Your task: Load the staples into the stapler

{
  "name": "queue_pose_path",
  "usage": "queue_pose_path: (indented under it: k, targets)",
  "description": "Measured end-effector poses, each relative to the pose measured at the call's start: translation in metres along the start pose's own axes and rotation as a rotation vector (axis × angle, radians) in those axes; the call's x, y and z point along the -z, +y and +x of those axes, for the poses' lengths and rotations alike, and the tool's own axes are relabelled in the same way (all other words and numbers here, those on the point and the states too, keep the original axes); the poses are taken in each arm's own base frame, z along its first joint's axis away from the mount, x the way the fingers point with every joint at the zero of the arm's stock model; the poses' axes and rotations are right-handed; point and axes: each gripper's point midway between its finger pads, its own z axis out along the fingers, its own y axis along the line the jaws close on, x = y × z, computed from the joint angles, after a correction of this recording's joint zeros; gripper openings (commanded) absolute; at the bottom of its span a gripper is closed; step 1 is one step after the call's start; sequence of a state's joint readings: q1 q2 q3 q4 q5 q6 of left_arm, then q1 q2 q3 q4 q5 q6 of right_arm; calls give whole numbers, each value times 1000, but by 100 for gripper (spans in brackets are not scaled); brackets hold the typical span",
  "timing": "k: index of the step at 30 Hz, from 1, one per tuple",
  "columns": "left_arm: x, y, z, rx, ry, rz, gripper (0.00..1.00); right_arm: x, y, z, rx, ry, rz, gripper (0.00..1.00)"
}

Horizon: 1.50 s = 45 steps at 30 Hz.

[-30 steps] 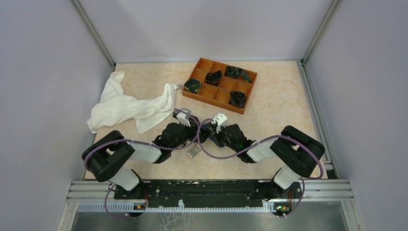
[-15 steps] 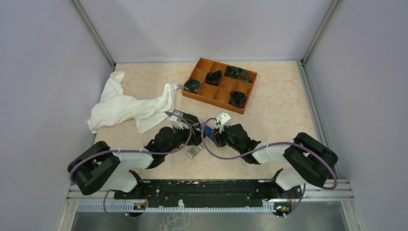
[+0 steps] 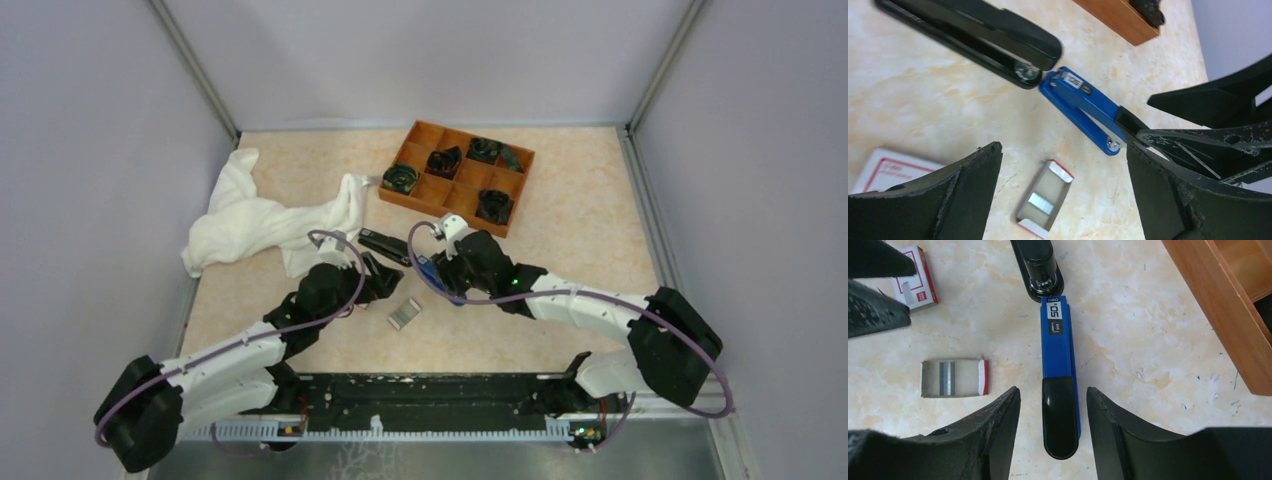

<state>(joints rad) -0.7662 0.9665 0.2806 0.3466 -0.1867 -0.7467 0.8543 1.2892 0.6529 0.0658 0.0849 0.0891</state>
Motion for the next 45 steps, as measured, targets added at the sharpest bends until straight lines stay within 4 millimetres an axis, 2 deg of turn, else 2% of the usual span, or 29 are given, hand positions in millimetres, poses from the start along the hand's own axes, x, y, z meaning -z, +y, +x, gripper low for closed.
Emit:
queue_pose_path:
  k: [3,8,10,13,22,36,45]
  targets:
    - [7,18,-10,33,-10,-69,100,-3,0,2,15,55,4,51]
    - [18,35,-23,65,-22,-143,99,-9,-2,28,41,180,9,47]
    - [20,40,-25,74,-19,-163,99,-9,-4,41,49,235,14,43]
    - [21,46,-24,83,-6,-187,99,-10,-5,50,58,284,19,32]
    - [22,54,-16,92,38,-218,99,-14,-8,53,64,314,42,9]
    - [26,57,-17,97,37,-230,99,-38,-9,54,16,362,89,9]
    - [30,54,-24,101,16,-219,99,-40,-14,50,-25,351,121,14]
